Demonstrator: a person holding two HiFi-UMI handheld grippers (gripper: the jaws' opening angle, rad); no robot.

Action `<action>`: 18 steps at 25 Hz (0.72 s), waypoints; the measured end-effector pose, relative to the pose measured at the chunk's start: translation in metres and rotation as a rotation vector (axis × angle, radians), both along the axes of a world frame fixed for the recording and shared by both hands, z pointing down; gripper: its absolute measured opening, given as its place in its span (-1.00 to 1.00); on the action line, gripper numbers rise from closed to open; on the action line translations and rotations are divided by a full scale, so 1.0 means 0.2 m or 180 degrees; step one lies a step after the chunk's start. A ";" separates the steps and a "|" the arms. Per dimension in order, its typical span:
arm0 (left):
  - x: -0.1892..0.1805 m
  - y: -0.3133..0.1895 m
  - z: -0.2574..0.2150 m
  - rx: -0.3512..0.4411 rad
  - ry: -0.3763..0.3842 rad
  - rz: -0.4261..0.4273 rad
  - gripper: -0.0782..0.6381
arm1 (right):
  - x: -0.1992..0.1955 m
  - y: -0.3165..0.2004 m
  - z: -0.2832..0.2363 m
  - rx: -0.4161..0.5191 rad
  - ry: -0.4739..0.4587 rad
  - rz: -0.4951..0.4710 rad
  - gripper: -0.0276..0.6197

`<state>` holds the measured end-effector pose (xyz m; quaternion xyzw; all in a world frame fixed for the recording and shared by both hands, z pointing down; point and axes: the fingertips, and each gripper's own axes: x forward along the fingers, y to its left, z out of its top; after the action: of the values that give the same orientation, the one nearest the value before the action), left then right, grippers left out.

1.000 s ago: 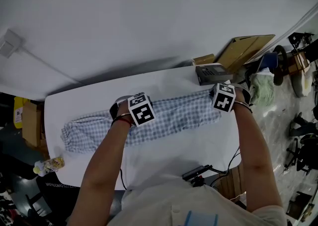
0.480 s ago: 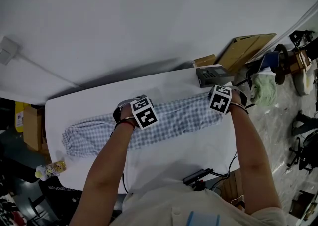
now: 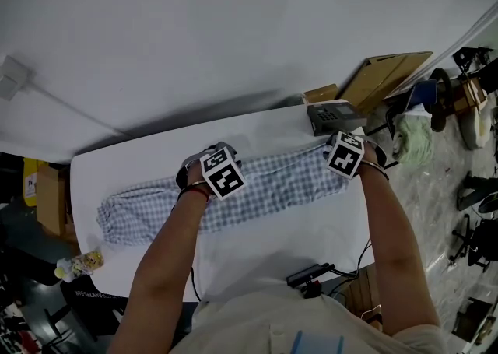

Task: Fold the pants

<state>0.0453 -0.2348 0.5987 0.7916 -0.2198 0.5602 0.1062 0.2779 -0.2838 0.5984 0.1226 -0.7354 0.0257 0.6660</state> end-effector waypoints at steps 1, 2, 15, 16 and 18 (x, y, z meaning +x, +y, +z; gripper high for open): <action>-0.01 -0.01 -0.01 -0.0005 0.0054 -0.0066 -0.57 | 0.00 0.00 -0.01 0.0009 -0.0027 0.0020 -0.55; -0.02 -0.01 -0.03 -0.0009 0.0121 -0.0146 -0.57 | 0.00 0.00 -0.03 0.0017 -0.0054 0.0033 -0.55; -0.33 0.17 -0.18 -0.0118 0.0417 -0.0476 -0.58 | -0.26 0.16 -0.13 0.0007 -0.0324 -0.0251 -0.65; -0.35 0.20 -0.18 -0.0130 0.0400 -0.0486 -0.58 | -0.31 0.18 -0.14 -0.0002 -0.0372 -0.0306 -0.65; -0.40 0.26 -0.19 -0.0151 0.0318 -0.0466 -0.59 | -0.43 0.23 -0.17 -0.0014 -0.0467 -0.0444 -0.63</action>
<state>-0.0354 -0.1833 0.5606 0.7976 -0.2582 0.5158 0.1764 0.1910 -0.2380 0.5648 0.0674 -0.7888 -0.0102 0.6108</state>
